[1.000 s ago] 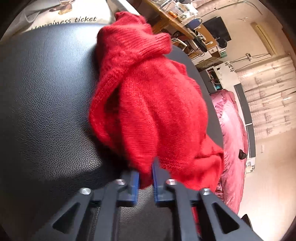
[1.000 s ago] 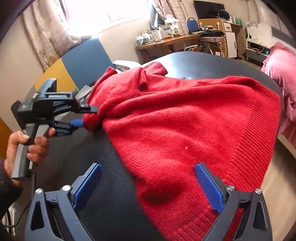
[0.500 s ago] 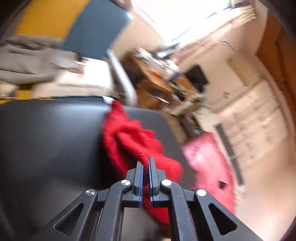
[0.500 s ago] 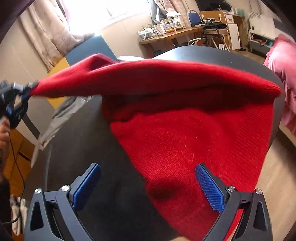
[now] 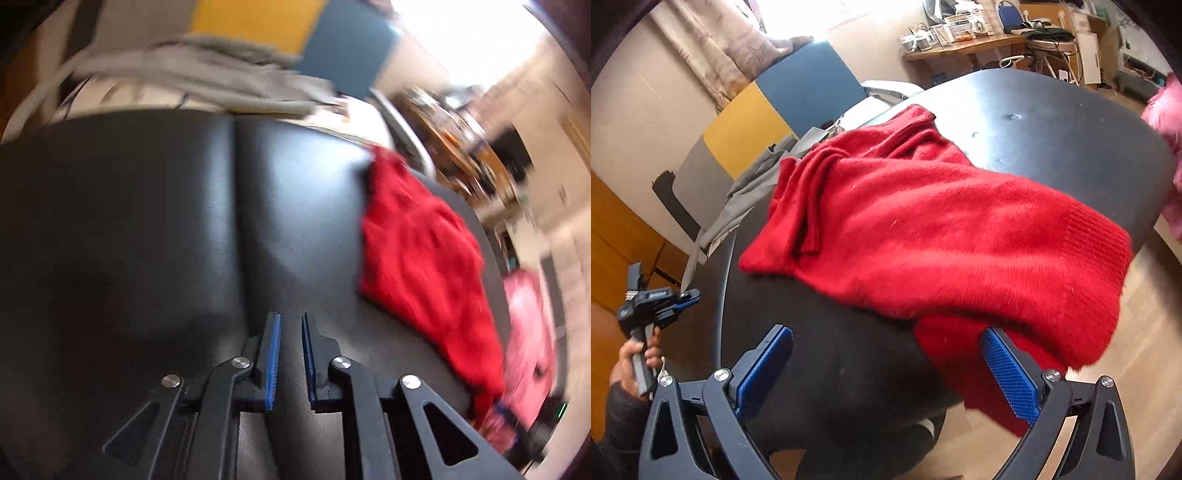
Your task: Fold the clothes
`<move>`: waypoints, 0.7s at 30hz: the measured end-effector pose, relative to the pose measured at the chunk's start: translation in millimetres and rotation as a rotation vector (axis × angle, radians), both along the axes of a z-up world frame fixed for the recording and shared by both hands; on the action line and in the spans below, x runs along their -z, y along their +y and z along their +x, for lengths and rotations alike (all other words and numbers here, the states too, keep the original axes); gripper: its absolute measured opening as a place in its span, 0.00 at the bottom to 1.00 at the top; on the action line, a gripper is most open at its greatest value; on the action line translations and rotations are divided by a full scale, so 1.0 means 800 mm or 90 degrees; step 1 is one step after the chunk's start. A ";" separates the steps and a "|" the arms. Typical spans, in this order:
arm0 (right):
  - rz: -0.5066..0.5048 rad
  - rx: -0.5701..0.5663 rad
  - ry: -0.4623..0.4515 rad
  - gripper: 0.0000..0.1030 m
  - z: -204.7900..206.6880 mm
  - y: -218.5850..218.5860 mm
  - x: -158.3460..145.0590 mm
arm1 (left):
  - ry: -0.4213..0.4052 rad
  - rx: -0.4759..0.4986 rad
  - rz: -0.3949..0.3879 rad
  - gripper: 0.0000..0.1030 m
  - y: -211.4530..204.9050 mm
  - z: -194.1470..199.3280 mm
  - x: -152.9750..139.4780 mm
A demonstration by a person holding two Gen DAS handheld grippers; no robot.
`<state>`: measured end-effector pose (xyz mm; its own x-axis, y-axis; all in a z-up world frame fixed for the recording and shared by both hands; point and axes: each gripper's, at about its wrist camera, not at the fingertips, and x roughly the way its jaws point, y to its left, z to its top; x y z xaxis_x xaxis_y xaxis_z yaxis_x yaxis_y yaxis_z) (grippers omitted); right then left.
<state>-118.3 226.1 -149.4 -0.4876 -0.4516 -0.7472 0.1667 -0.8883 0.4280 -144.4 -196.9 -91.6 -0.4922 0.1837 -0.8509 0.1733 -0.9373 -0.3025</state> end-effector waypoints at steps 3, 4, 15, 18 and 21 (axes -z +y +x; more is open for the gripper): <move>0.024 0.022 -0.009 1.00 0.009 -0.001 -0.001 | 0.017 0.064 -0.027 0.19 0.040 0.001 -0.009; 0.018 0.036 -0.012 1.00 0.014 0.002 -0.001 | 0.022 0.085 -0.036 0.22 0.053 0.001 -0.012; 0.040 0.024 -0.002 1.00 0.030 -0.016 0.009 | 0.041 0.197 -0.069 0.29 0.168 -0.111 -0.052; 0.047 0.013 -0.001 1.00 0.029 -0.016 0.017 | 0.043 0.243 -0.133 0.33 0.208 -0.162 -0.052; 0.023 0.017 -0.001 1.00 0.026 -0.010 0.023 | 0.046 0.306 -0.228 0.39 0.258 -0.212 -0.045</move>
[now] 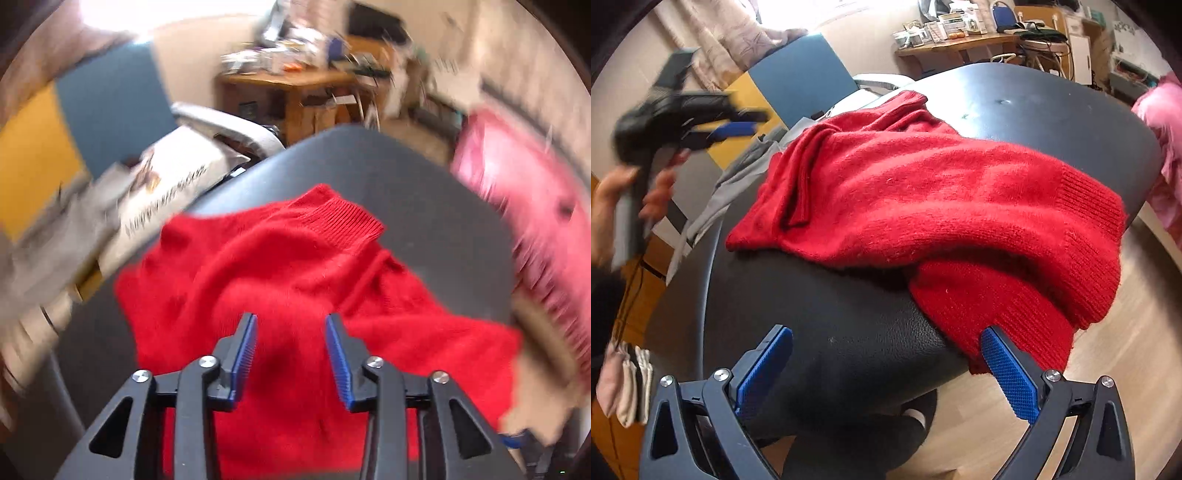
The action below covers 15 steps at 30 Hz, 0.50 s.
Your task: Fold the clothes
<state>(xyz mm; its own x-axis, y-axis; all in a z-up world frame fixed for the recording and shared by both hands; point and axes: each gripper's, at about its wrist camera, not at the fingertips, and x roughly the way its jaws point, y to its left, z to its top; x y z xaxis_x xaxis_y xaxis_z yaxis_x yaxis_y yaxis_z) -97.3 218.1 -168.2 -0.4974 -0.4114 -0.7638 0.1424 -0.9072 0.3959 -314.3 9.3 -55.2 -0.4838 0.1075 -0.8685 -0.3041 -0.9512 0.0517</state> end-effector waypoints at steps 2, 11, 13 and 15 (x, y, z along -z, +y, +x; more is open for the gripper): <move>-0.011 0.002 -0.001 1.00 -0.002 0.002 0.003 | -0.014 0.032 -0.045 0.39 0.023 -0.018 0.023; -0.002 -0.004 -0.002 1.00 -0.009 0.000 0.009 | -0.081 0.145 -0.230 0.41 0.116 -0.098 0.123; 0.002 -0.006 -0.001 1.00 -0.010 0.000 0.010 | -0.095 0.104 -0.222 0.25 0.104 -0.111 0.140; 0.009 -0.010 0.001 1.00 -0.009 -0.002 0.010 | -0.105 0.056 -0.168 0.07 0.080 -0.114 0.144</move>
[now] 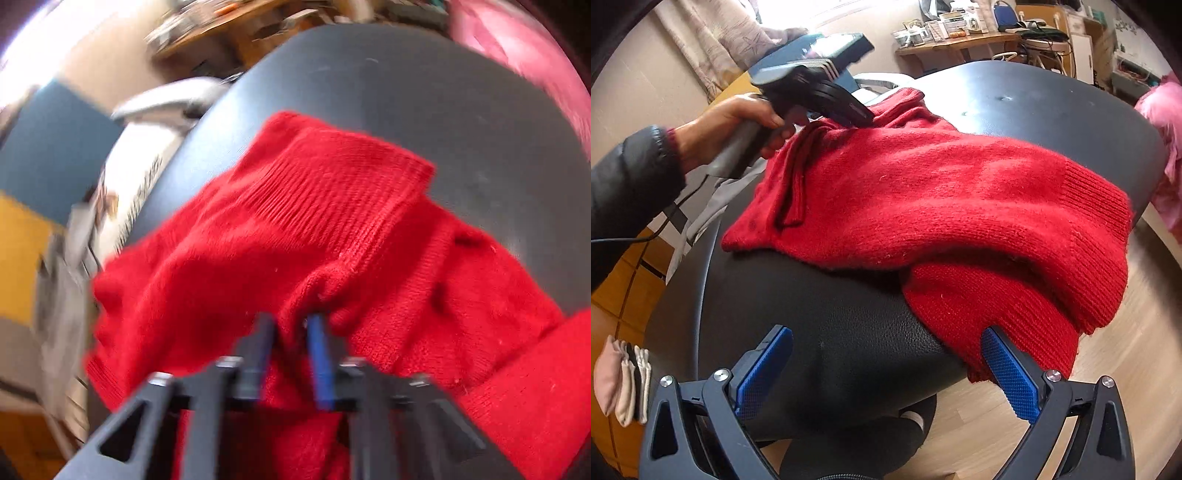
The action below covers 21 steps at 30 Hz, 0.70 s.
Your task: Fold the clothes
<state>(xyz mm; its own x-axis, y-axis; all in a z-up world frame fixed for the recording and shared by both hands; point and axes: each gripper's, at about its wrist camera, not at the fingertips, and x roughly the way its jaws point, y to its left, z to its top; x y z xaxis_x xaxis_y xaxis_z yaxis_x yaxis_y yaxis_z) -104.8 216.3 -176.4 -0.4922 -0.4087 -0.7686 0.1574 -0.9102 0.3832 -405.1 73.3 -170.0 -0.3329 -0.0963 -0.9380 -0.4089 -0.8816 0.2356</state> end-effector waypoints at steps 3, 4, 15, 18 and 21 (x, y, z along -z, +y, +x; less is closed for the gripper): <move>0.002 0.003 0.006 1.00 0.001 0.001 0.002 | 0.038 -0.064 0.094 0.02 -0.043 0.017 -0.023; 0.004 0.005 0.006 1.00 0.001 0.001 0.002 | 0.054 -0.107 0.154 0.02 -0.076 0.031 -0.038; 0.087 0.007 0.001 1.00 0.001 -0.020 -0.001 | 0.207 -0.502 0.484 0.02 -0.445 0.326 -0.112; 0.113 0.008 -0.004 1.00 0.004 -0.031 -0.003 | 0.216 -0.591 0.474 0.02 -0.518 0.434 -0.096; 0.104 -0.007 0.000 1.00 0.008 -0.047 -0.010 | 0.216 -0.674 0.478 0.02 -0.562 0.509 -0.069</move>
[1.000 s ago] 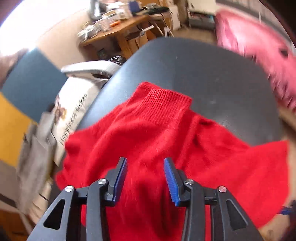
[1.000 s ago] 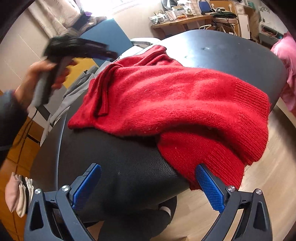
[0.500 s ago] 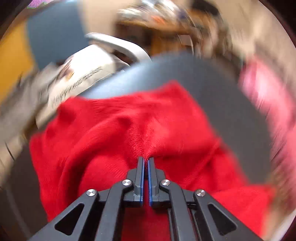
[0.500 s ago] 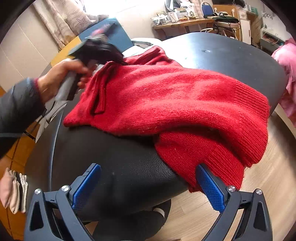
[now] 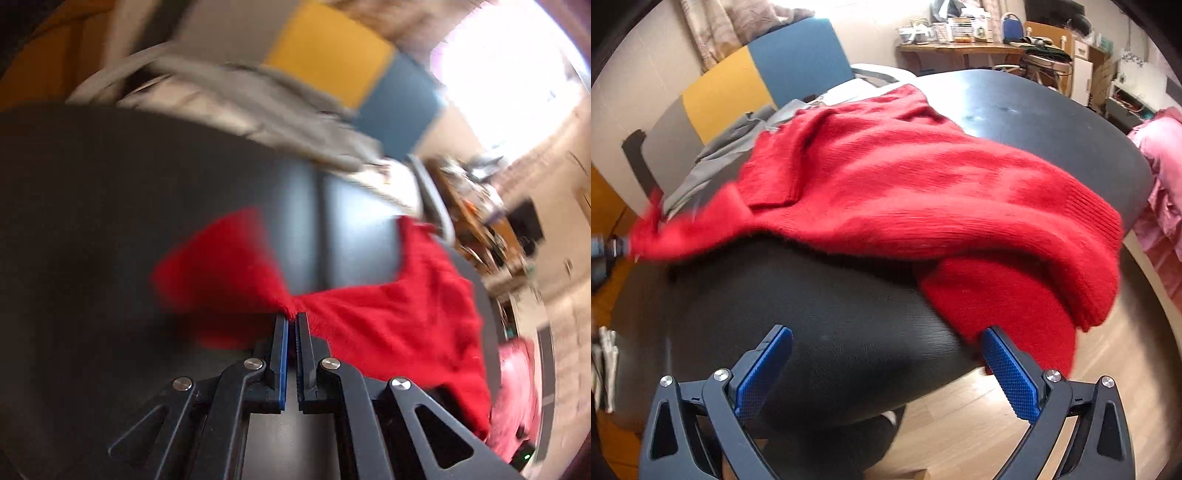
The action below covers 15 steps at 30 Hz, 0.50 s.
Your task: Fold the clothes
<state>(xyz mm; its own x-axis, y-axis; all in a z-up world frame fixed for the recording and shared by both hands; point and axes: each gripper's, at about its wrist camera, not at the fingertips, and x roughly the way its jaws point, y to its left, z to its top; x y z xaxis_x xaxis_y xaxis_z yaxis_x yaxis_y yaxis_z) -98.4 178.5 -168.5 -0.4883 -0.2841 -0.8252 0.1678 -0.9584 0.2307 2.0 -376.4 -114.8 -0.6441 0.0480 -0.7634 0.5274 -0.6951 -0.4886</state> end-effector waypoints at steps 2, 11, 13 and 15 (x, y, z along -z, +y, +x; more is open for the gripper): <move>0.002 -0.018 0.008 1.00 0.005 -0.016 -0.007 | -0.013 -0.049 0.017 0.02 -0.029 0.050 0.018; 0.072 -0.079 0.058 1.00 0.044 -0.056 -0.053 | -0.056 -0.331 0.082 0.05 -0.164 0.241 0.064; 0.082 -0.078 0.051 1.00 0.051 -0.055 -0.056 | -0.044 -0.370 0.094 0.06 -0.178 0.271 0.065; 0.107 -0.065 0.045 1.00 0.053 -0.051 -0.055 | -0.040 -0.356 0.082 0.07 -0.174 0.282 0.063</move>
<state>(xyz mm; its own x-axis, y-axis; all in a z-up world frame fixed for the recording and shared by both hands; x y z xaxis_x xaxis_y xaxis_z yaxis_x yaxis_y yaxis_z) -56.0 137.6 -124.4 -0.5216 -0.1970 -0.8301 0.2766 -0.9595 0.0539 227.3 -515.7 -164.8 -0.5518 -0.1919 -0.8116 0.8283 -0.2395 -0.5066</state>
